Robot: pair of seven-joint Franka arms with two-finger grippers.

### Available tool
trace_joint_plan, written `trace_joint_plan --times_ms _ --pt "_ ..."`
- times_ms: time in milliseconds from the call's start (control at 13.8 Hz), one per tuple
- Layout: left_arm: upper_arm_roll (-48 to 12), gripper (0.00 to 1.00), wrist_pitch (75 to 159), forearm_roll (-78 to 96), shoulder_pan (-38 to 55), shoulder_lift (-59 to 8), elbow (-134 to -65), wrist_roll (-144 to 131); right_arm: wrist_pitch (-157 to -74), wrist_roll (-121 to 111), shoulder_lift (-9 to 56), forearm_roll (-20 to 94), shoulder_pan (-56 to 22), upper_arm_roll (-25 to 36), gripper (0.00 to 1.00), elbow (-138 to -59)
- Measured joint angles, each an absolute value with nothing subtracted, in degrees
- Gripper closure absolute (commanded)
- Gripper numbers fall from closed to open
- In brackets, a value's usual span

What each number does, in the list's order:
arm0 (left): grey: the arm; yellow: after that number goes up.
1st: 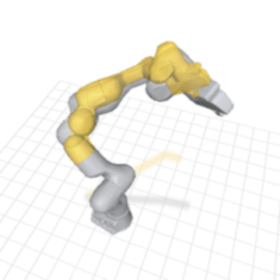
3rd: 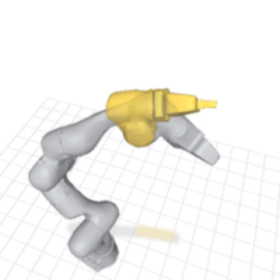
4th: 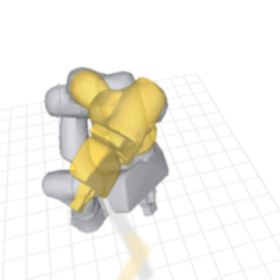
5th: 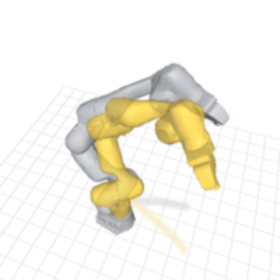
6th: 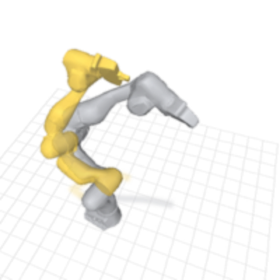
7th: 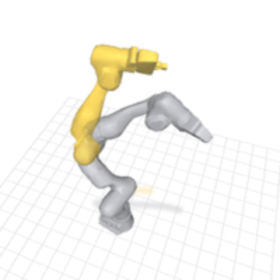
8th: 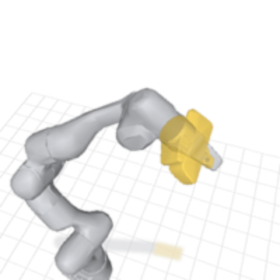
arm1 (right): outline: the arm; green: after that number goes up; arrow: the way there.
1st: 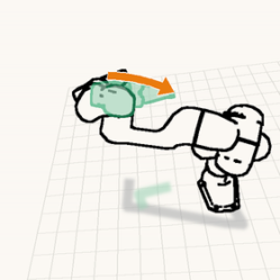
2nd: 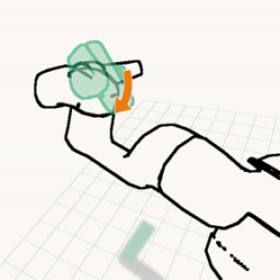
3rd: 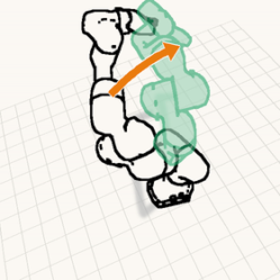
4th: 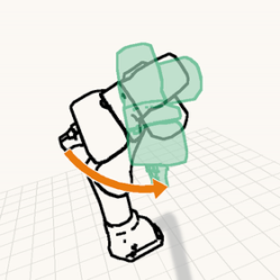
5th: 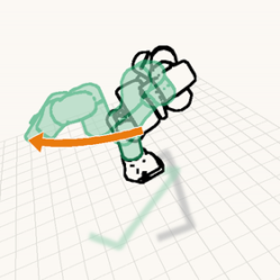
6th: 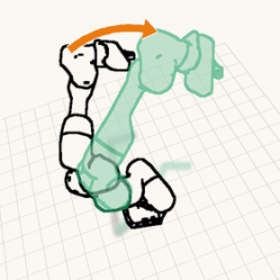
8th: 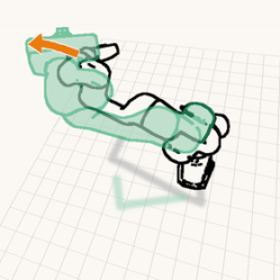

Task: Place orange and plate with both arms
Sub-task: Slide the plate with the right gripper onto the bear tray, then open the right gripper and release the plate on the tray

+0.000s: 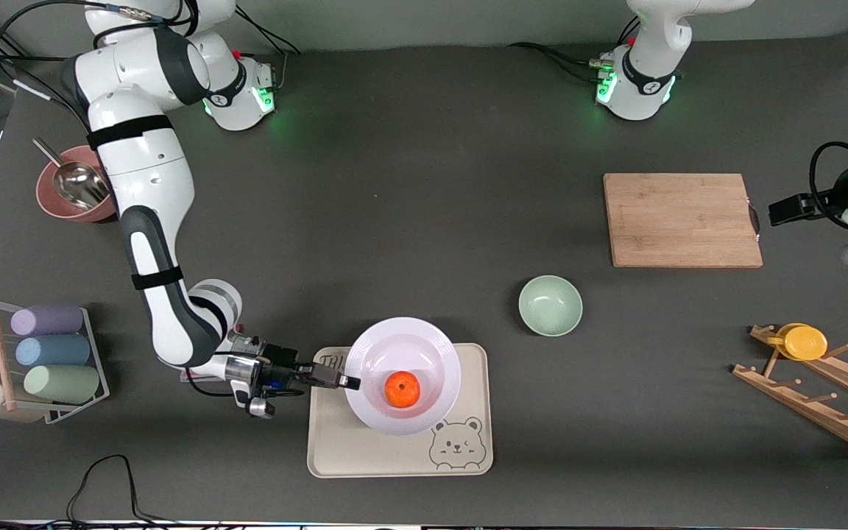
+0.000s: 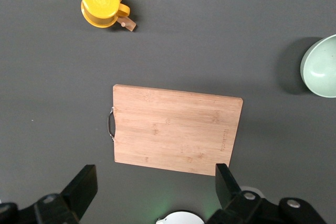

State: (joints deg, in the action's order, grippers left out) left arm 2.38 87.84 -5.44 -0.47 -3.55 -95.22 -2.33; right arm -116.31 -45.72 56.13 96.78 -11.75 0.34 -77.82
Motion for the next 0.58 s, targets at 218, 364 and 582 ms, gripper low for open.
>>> trace_joint_plan --times_ms 218,364,582 --pt "2.80 0.00 87.84 -5.44 -1.26 -3.65 -95.26 -0.52 -118.75 -45.72 59.00 96.64 -11.75 0.40 1.00 -77.24" --pt "2.74 0.00 87.84 -5.44 -1.29 -3.70 -95.28 -0.32 -119.62 -45.72 60.43 96.15 -11.76 0.41 1.00 -76.48" --pt "2.63 0.00 87.84 -5.44 -1.29 -3.71 -95.28 -0.25 -120.31 -45.71 61.10 95.69 -11.78 0.41 0.85 -75.80"
